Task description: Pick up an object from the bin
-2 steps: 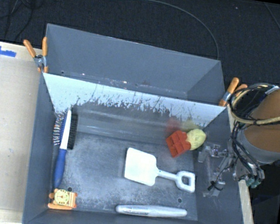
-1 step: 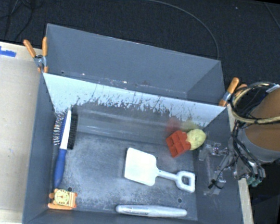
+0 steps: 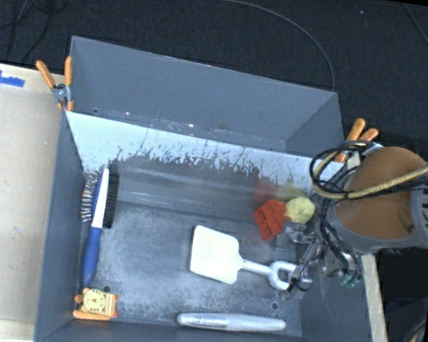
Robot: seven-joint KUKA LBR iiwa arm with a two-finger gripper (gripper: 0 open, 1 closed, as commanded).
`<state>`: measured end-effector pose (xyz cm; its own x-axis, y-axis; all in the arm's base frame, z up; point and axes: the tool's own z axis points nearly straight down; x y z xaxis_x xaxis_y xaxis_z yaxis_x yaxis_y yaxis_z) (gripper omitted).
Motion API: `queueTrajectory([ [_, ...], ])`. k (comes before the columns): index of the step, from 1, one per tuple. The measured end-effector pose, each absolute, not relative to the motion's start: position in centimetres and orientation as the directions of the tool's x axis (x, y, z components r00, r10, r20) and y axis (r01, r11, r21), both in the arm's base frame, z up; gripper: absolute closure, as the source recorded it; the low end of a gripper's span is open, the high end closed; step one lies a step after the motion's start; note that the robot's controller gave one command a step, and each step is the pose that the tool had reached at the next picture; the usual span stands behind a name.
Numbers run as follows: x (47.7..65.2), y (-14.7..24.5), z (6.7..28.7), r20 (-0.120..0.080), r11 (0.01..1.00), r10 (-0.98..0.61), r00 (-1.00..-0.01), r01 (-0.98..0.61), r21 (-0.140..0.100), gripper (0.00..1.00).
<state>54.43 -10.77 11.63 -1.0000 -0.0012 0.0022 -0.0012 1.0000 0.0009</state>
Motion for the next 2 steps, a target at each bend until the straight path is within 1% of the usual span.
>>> queueTrajectory([
  [1, 54.7, -10.1, 9.3, 0.01, 1.0, 0.029, -1.0, 0.029, 0.003, 0.0],
  [2, 54.6, -7.5, 10.6, 0.004, 0.995, 0.104, -0.995, 0.104, 0.002, 0.0],
])
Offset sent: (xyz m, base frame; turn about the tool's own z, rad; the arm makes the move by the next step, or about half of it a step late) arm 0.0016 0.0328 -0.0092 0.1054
